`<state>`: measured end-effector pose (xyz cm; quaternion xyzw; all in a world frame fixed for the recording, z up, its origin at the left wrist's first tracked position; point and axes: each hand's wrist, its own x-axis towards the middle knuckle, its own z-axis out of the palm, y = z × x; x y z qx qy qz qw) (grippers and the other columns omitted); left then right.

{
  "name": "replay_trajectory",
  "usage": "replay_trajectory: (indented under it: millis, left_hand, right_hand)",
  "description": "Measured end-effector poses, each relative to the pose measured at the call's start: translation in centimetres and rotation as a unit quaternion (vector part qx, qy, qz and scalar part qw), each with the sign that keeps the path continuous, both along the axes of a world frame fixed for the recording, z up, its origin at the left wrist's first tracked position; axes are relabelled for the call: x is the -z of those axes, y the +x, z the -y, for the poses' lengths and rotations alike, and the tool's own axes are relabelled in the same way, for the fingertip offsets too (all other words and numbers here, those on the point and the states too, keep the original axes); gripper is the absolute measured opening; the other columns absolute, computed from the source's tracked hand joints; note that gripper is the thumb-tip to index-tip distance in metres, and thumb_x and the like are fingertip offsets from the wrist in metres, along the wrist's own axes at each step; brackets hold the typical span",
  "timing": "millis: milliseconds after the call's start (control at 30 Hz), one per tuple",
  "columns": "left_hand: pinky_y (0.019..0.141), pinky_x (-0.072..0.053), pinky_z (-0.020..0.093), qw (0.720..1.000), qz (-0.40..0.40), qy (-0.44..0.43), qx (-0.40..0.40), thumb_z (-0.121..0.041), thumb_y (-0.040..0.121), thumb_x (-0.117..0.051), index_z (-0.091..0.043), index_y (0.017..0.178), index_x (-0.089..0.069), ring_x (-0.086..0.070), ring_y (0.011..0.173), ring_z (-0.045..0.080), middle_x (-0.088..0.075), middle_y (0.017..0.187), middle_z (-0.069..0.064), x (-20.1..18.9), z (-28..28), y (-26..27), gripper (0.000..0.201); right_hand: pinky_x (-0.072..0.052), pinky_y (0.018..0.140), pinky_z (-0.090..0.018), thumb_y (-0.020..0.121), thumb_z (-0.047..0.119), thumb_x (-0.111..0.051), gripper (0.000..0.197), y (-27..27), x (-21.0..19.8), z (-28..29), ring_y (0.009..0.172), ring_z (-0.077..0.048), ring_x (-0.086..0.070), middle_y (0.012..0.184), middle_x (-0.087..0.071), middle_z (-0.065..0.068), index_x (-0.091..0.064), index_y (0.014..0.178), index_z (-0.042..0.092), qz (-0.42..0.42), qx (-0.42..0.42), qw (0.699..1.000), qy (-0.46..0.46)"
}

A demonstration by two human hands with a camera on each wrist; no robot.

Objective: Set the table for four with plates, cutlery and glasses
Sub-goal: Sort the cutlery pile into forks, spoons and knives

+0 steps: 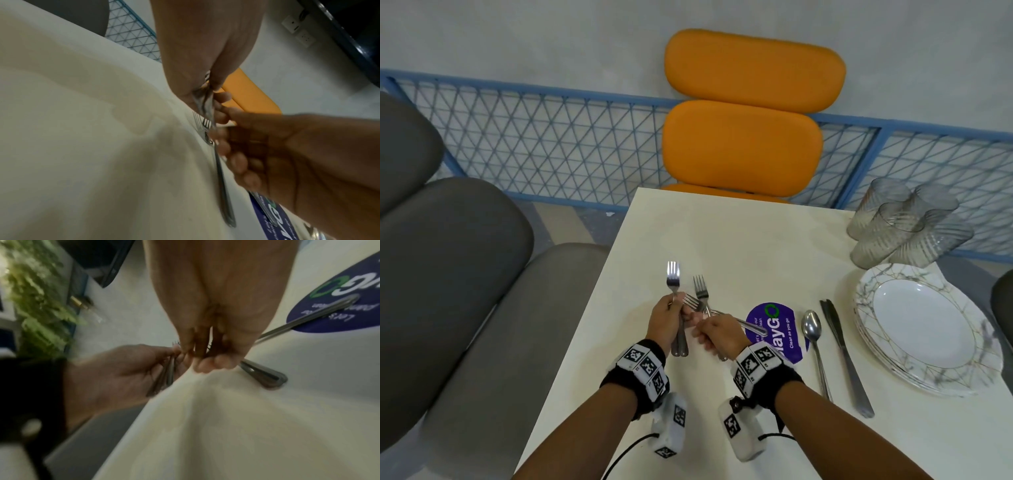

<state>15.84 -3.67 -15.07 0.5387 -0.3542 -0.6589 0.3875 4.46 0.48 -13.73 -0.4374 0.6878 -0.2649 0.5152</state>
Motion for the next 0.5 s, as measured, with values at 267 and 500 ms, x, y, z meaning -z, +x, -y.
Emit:
replay_trajectory:
  millis: [267, 500]
  left_hand:
    - [0.039, -0.035, 0.018, 0.998, 0.062, -0.017, 0.004, -0.016, 0.098, -0.045, -0.007, 0.103, -0.058, -0.042, 0.042, 0.005, -0.050, 0.066, 0.002, 0.8, -0.2, 1.3, 0.016]
    - [0.041, -0.031, 0.017, 0.997, 0.076, -0.009, 0.005, -0.018, 0.097, -0.047, -0.010, 0.093, -0.057, -0.039, 0.051, 0.011, -0.053, 0.069, 0.001, 1.0, -0.3, 1.2, 0.013]
  right_hand:
    - [-0.042, 0.100, -0.032, 0.095, 0.025, -0.048, 0.045, -0.7, 2.9, -1.3, 0.124, -0.027, -0.047, 0.133, -0.046, -0.016, -0.037, 0.130, 0.001, -0.384, -0.118, 0.916, 0.012]
    - [-0.037, 0.048, -0.016, 0.088, 0.010, -0.059, 0.025, -1.3, 2.4, -0.8, 0.053, -0.012, -0.048, 0.064, -0.053, -0.002, -0.046, 0.069, 0.017, -0.023, 0.128, 0.991, -0.028]
